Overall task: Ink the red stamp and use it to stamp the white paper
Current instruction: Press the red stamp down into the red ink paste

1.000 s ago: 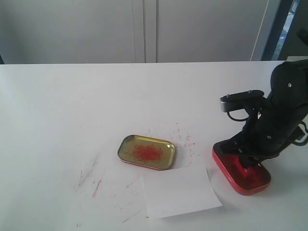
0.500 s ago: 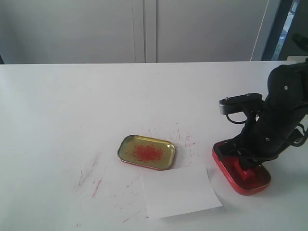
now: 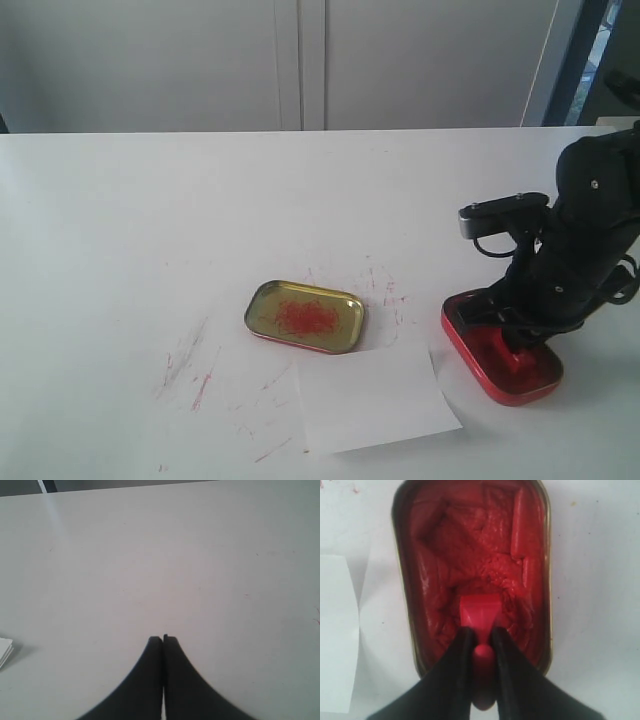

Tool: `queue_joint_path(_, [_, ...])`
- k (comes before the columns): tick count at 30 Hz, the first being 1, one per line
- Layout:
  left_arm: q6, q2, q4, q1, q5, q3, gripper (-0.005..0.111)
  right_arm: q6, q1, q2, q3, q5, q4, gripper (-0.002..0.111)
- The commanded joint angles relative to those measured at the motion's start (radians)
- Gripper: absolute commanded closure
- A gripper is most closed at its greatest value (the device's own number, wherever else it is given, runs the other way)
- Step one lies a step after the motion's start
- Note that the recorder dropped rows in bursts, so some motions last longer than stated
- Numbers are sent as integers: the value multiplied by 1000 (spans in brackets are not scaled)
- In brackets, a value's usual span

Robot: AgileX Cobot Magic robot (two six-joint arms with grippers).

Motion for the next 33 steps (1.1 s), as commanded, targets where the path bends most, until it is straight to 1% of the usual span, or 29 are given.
queue_joint_path(1, [0,-3,-1,-1,3,5,107,9,-5,-1,4,-5,-11,108])
queue_joint_path(16, [0,-3,-1,-1,3,5,107,9,-5,3,4,-21,-8,108])
queue_joint_path(27, [0,-3,-1,-1,3,5,107,9,-5,155,4,-27,-4,108])
queue_joint_path(33, [0,-3,-1,-1,3,5,107,9,-5,184,4,-23,-4,108])
